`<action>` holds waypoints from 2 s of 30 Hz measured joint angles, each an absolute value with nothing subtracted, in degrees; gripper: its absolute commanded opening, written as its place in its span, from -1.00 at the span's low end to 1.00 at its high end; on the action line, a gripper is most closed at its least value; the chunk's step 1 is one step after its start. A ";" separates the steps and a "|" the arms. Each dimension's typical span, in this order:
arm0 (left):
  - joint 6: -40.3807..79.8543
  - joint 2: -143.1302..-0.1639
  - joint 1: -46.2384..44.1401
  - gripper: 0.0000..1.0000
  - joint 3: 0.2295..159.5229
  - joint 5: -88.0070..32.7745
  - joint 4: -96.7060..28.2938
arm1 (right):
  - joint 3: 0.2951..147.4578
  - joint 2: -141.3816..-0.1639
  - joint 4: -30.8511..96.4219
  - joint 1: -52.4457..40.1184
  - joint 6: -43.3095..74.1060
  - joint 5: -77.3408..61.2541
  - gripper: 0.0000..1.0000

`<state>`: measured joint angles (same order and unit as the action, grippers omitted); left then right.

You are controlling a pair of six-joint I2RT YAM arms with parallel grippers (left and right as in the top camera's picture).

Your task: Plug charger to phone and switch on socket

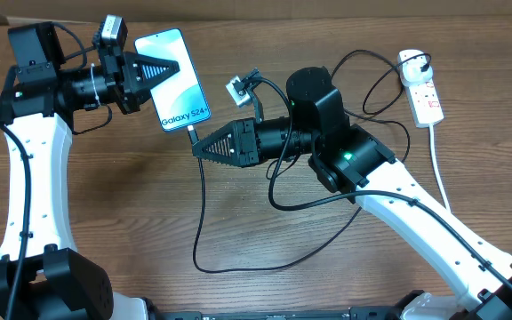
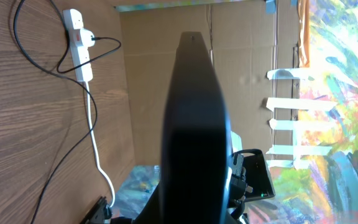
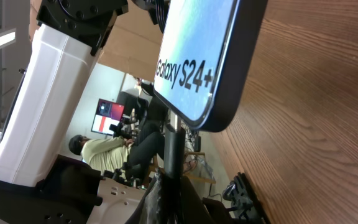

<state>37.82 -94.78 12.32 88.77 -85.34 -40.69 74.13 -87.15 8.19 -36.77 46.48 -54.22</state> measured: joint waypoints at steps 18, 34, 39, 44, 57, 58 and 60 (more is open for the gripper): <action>39.05 -94.78 12.32 -0.92 88.77 -85.34 -40.69 | 74.13 -87.15 8.25 -36.80 46.50 -54.24 -0.93; 39.03 -94.78 12.32 -0.92 88.77 -85.25 -40.69 | 74.13 -87.15 8.23 -36.80 46.52 -54.26 -0.93; 39.03 -94.78 12.32 -0.91 88.77 -85.25 -40.69 | 74.13 -87.15 8.19 -36.80 46.52 -54.65 -0.93; 39.03 -94.78 12.32 -0.91 88.77 -85.25 -40.69 | 74.13 -87.15 8.21 -36.80 46.52 -54.72 -0.93; 39.03 -94.78 12.32 -0.91 88.77 -85.21 -40.69 | 74.13 -87.15 8.19 -36.80 46.52 -54.72 -0.93; 39.03 -94.78 12.32 -0.91 88.77 -85.19 -40.69 | 74.13 -87.15 8.19 -36.82 46.52 -54.76 -0.93; 39.03 -94.78 12.32 -0.91 88.77 -85.06 -40.69 | 74.13 -87.15 8.19 -36.91 46.50 -54.87 -0.93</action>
<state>39.03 -94.78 12.32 88.77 -85.06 -40.69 74.13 -87.15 8.19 -36.91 46.50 -54.87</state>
